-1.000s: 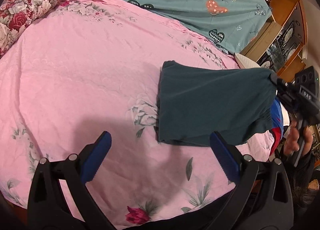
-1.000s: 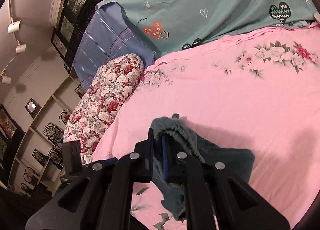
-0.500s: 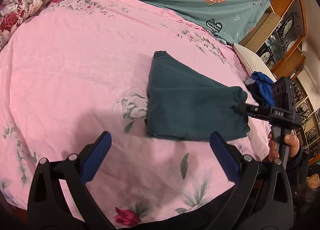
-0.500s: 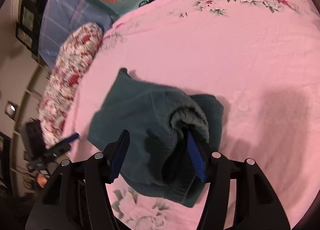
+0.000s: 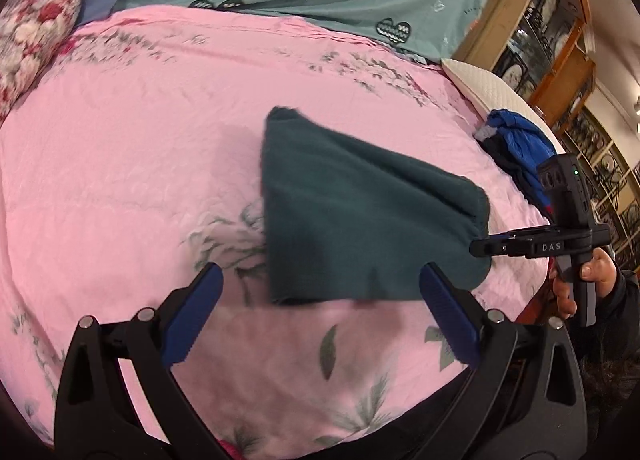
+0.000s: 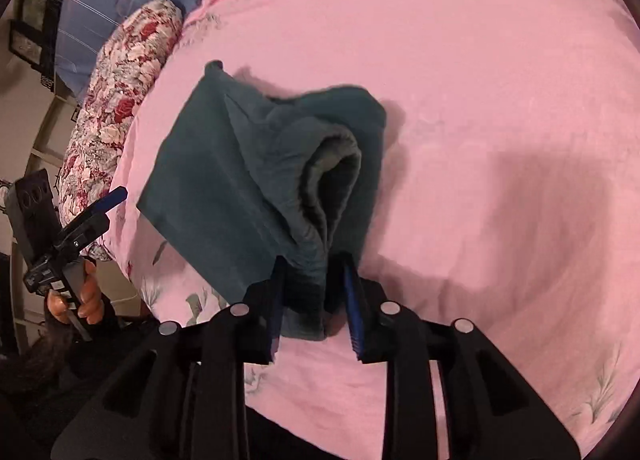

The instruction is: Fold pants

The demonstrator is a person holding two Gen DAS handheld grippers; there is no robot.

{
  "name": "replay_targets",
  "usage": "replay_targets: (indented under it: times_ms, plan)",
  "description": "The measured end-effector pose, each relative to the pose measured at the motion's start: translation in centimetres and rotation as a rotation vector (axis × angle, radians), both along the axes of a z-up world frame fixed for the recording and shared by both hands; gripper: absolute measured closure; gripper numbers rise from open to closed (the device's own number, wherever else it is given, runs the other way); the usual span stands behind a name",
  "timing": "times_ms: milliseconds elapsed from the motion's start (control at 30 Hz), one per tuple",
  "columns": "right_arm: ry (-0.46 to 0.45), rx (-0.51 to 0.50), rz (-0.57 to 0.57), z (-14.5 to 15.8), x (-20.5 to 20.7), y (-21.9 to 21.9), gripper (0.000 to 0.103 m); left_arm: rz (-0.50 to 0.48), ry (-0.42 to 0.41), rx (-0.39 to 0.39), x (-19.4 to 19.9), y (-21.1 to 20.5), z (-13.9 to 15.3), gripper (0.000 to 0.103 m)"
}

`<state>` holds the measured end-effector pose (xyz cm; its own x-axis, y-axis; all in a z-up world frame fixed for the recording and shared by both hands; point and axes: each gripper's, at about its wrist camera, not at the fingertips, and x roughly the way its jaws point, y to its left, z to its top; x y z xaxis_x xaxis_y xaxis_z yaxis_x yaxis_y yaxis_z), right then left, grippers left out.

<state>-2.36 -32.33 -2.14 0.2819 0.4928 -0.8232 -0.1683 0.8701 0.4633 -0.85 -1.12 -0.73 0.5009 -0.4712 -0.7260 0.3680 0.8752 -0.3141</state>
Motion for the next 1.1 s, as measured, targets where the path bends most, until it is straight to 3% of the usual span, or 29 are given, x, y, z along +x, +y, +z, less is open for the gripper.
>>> replay_targets:
  times_ms: [133, 167, 233, 300, 367, 400, 433, 467, 567, 667, 733, 800, 900, 967, 1100]
  plan:
    - [-0.215, -0.092, -0.126, 5.9, -1.7, -1.7, 0.058, -0.124, -0.055, -0.008, 0.4, -4.4, 1.4, 0.002]
    - [-0.270, -0.067, -0.159, 6.9, -1.7, -2.0, 0.056, -0.158, -0.056, 0.007, 0.6, -5.6, 1.1, 0.002]
    - [-0.341, 0.100, -0.143, 7.7, -1.0, -1.4, 0.050, -0.171, -0.009, 0.082, 1.7, -7.5, -1.1, 0.002]
    - [-0.279, 0.135, -0.090, 5.8, 1.1, 0.8, 0.050, -0.142, 0.042, 0.118, 2.9, -7.9, -3.5, 0.002]
    - [-0.155, 0.086, -0.111, 2.2, 3.4, 1.8, 0.050, -0.136, 0.004, 0.141, 2.6, -8.0, -3.8, 0.002]
    - [-0.124, 0.051, -0.128, 0.5, 4.2, 1.9, 0.056, -0.143, -0.006, 0.157, 2.4, -8.2, -3.9, 0.002]
    - [-0.143, 0.006, -0.132, -0.4, 5.0, 1.8, 0.076, -0.146, -0.012, 0.167, 2.2, -8.3, -4.0, 0.002]
    - [-0.153, -0.007, -0.135, -0.6, 5.4, 1.8, 0.082, -0.147, -0.015, 0.173, 2.3, -8.4, -4.2, 0.002]
    - [-0.157, 0.015, -0.132, -0.2, 5.7, 1.5, 0.080, -0.147, -0.034, 0.169, 2.5, -8.3, -4.0, 0.002]
    - [-0.225, 0.073, -0.130, 2.2, 3.2, 0.7, 0.058, -0.161, -0.069, 0.103, 1.5, -6.6, -1.2, 0.002]
    - [-0.302, 0.019, -0.190, 3.6, 1.0, -1.0, 0.024, -0.138, -0.152, 0.111, 0.5, -4.6, 0.9, 0.002]
    - [-0.341, -0.043, -0.258, 3.6, -0.6, -2.7, 0.013, -0.094, -0.173, 0.125, 1.3, -2.0, 1.7, 0.002]
    - [-0.293, -0.012, -0.244, 1.6, 0.0, -2.9, 0.013, -0.054, -0.074, 0.070, 5.0, 0.5, -0.2, 0.002]
    - [-0.267, -0.019, -0.236, 0.3, 0.7, -1.9, 0.013, -0.054, 0.011, 0.034, 7.2, 0.4, -2.1, 0.002]
    - [-0.251, -0.019, -0.189, -1.8, 1.5, 0.2, 0.013, -0.092, 0.102, 0.000, 9.8, -1.2, -4.9, 0.002]
